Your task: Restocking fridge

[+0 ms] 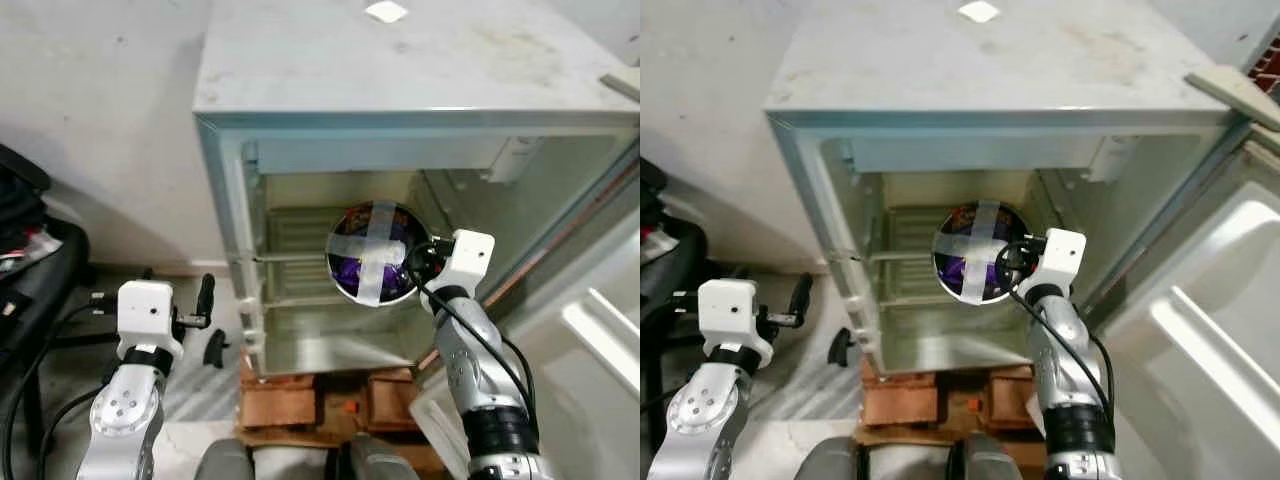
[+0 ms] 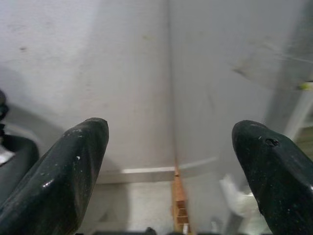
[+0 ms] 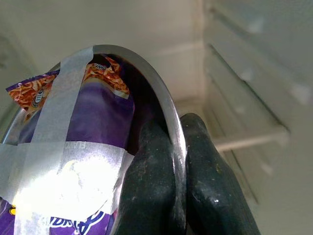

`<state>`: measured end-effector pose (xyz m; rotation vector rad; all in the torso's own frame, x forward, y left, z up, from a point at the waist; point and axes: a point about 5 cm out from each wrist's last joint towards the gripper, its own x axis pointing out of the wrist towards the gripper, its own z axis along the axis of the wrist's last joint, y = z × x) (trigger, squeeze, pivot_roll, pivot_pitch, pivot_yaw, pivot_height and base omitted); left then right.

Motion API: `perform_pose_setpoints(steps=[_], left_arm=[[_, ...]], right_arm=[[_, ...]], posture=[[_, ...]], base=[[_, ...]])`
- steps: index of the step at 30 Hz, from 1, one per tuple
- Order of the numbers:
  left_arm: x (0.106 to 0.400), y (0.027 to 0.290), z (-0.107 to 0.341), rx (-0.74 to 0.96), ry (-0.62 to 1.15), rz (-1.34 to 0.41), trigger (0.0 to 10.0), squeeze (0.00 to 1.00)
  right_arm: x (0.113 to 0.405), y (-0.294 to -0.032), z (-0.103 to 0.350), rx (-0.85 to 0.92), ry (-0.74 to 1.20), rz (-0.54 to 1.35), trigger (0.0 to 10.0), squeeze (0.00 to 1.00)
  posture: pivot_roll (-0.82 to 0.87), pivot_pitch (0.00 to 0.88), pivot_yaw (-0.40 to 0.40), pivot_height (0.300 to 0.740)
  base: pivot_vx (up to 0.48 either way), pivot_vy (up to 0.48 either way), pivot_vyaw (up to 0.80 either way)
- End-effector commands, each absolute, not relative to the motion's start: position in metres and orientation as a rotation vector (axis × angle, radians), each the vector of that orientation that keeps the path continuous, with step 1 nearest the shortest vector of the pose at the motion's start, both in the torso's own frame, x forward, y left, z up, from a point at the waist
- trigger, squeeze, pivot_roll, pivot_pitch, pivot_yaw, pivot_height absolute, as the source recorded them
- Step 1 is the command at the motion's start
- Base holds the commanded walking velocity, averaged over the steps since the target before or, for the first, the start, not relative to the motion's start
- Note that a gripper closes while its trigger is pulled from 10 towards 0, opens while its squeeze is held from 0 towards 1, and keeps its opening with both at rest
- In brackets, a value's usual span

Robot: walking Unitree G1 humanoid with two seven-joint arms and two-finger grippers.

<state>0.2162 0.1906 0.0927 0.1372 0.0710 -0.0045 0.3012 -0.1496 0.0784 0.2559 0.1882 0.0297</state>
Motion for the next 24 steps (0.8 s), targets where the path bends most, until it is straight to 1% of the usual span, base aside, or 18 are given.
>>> perform_pose_setpoints(steps=[1, 4, 5, 7, 12, 15, 20, 24], left_arm=[[0.214, 0.196, 0.093, 0.156, 0.084, 0.026, 10.0, 0.00], [0.214, 0.197, 0.094, 0.161, 0.089, 0.036, 10.0, 0.00], [0.214, 0.197, 0.094, 0.161, 0.089, 0.036, 10.0, 0.00], [0.209, 0.200, 0.095, 0.168, 0.096, 0.053, 10.0, 0.00], [0.199, 0.204, 0.097, 0.184, 0.111, 0.088, 10.0, 0.00], [0.192, 0.211, 0.098, 0.208, 0.128, 0.140, 10.0, 0.00], [0.182, 0.214, 0.098, 0.216, 0.148, 0.170, 10.0, 0.00], [0.171, 0.212, 0.099, 0.214, 0.167, 0.180, 10.0, 0.00]], right_arm=[[0.306, -0.135, 0.080, 0.281, 0.205, 0.098, 10.0, 0.00], [0.314, -0.123, 0.081, 0.302, 0.208, 0.135, 10.0, 0.00], [0.314, -0.123, 0.081, 0.302, 0.208, 0.135, 10.0, 0.00], [0.324, -0.112, 0.083, 0.349, 0.221, 0.149, 10.0, 0.00], [0.334, -0.102, 0.083, 0.421, 0.242, 0.134, 10.0, 0.00], [0.342, -0.095, 0.085, 0.469, 0.247, 0.113, 10.0, 0.00], [0.349, -0.093, 0.085, 0.525, 0.259, 0.072, 10.0, 0.00], [0.359, -0.094, 0.086, 0.626, 0.296, -0.007, 10.0, 0.00]], posture=[[0.09, 0.143, -0.086, 0.740], [0.12, 0.158, -0.095, 0.740], [0.12, 0.158, -0.095, 0.740], [0.14, 0.173, -0.101, 0.740], [0.18, 0.199, -0.114, 0.740], [0.21, 0.226, -0.127, 0.740], [0.23, 0.251, -0.139, 0.740], [0.26, 0.284, -0.157, 0.740]], base=[[0.000, 0.000, 0.00], [0.000, 0.000, 0.00], [0.000, 0.000, 0.00], [0.000, 0.000, 0.00], [0.000, 0.000, 0.00], [0.000, 0.000, 0.00], [0.000, 0.000, 0.00], [0.000, 0.000, 0.00]])
